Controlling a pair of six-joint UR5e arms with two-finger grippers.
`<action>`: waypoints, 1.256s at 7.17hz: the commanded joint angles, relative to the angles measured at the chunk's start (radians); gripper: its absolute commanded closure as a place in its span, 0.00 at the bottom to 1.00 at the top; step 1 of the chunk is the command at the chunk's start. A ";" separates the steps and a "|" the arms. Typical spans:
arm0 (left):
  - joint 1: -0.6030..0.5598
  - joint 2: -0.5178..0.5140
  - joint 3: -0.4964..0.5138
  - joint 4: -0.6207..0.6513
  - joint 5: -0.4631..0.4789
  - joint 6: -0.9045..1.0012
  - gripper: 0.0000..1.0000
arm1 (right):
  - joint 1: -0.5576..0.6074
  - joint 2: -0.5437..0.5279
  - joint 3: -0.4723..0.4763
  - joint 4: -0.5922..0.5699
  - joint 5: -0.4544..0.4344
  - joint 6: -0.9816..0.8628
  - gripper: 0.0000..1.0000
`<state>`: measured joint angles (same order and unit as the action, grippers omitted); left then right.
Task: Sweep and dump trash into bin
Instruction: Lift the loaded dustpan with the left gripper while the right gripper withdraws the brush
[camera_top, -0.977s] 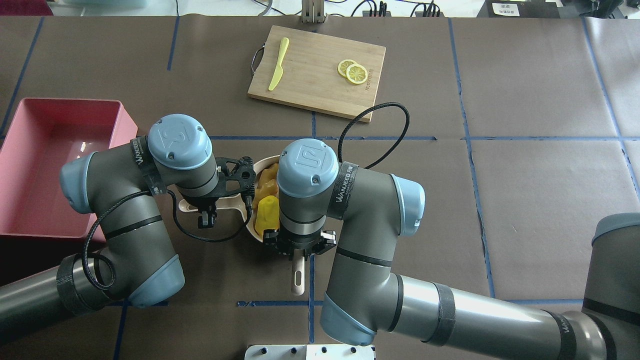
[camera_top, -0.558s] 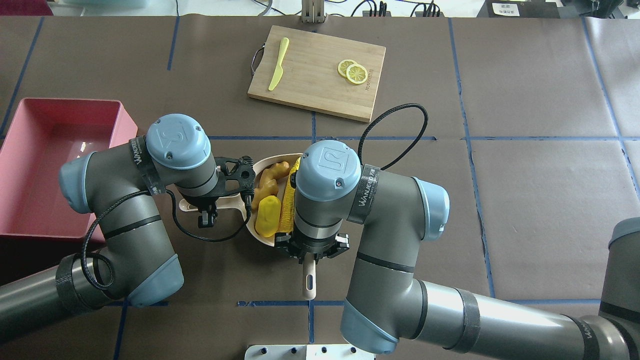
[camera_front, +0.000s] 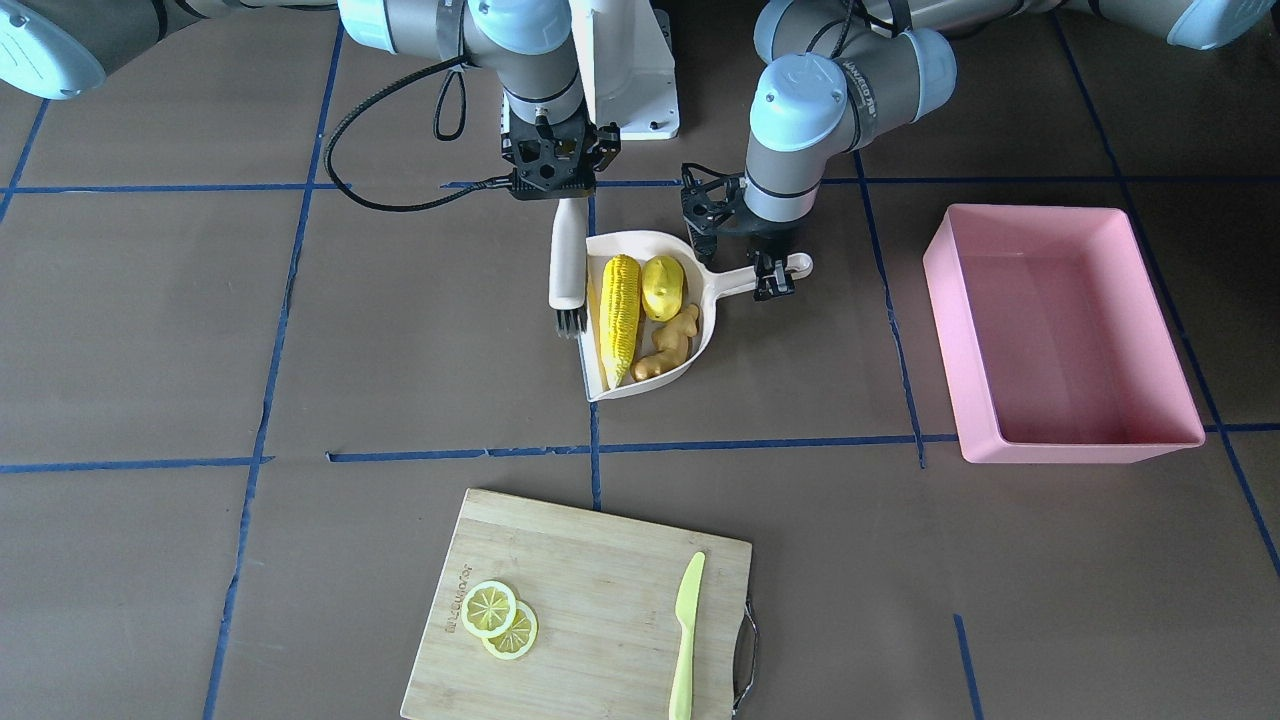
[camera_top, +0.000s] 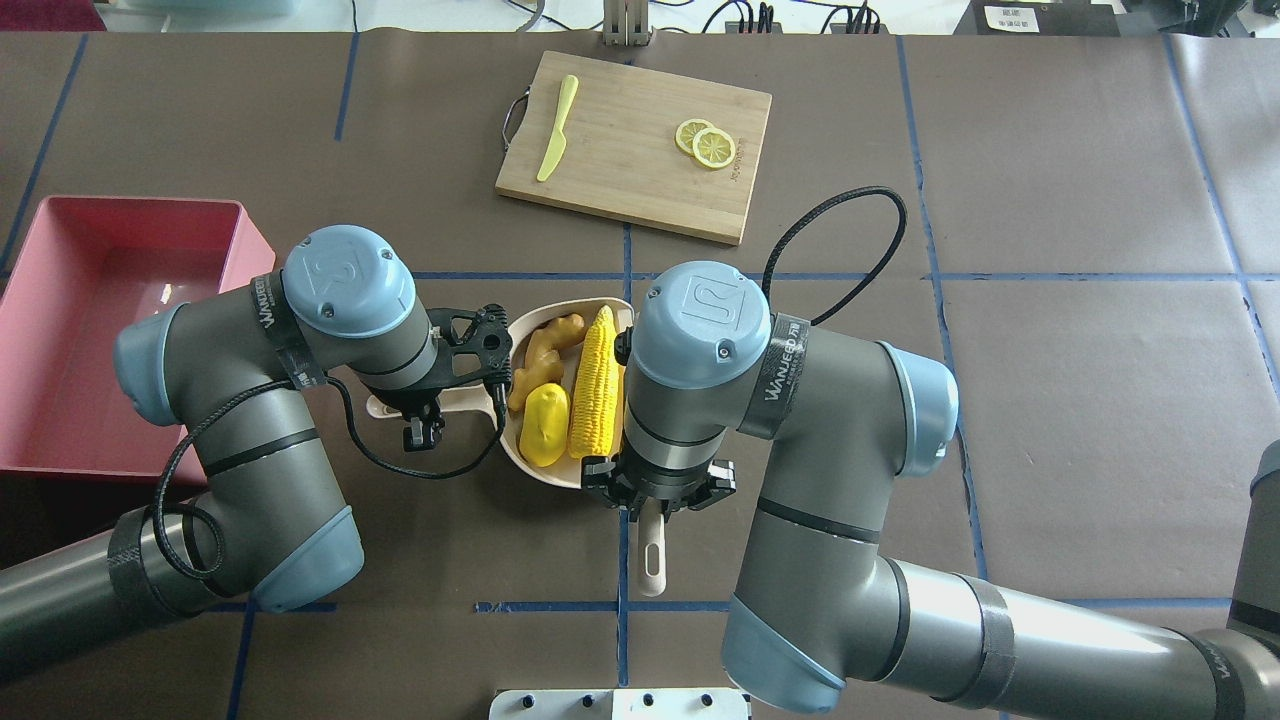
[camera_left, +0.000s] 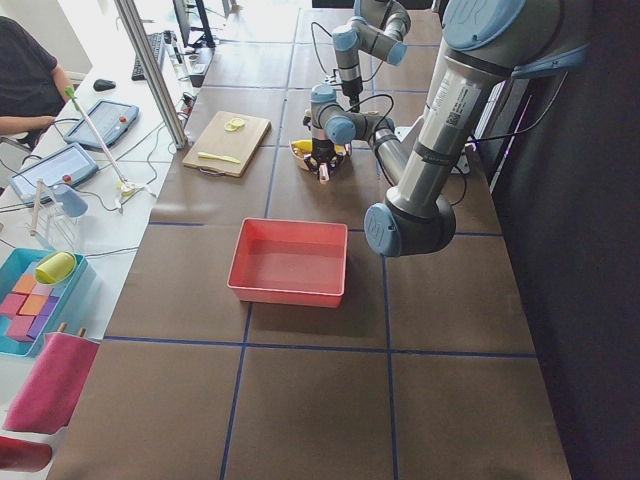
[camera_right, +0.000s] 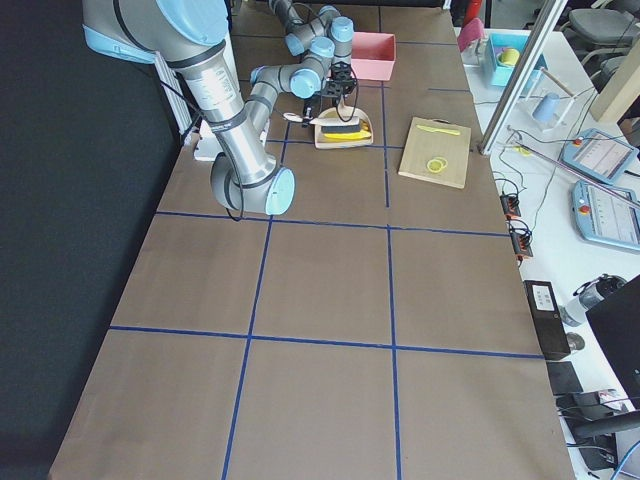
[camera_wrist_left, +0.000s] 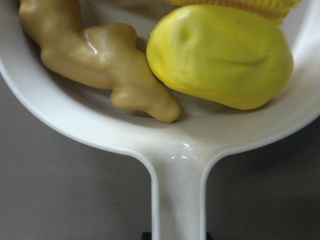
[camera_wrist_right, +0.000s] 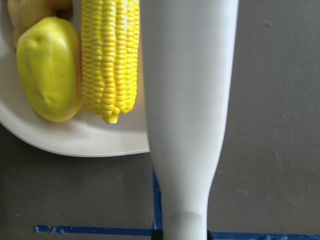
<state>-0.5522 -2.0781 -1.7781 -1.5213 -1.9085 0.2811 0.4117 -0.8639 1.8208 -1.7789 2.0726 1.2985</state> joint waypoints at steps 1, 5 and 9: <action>-0.003 0.010 0.005 -0.051 -0.001 -0.028 1.00 | 0.025 -0.033 0.063 -0.075 0.001 -0.013 1.00; -0.006 0.023 0.034 -0.183 -0.086 -0.121 1.00 | 0.090 -0.050 0.095 -0.145 -0.003 -0.024 1.00; -0.070 0.024 0.034 -0.254 -0.199 -0.162 1.00 | 0.127 -0.119 0.196 -0.241 -0.014 -0.100 1.00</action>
<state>-0.5999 -2.0543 -1.7442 -1.7680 -2.0820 0.1211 0.5288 -0.9430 1.9737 -2.0041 2.0640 1.2228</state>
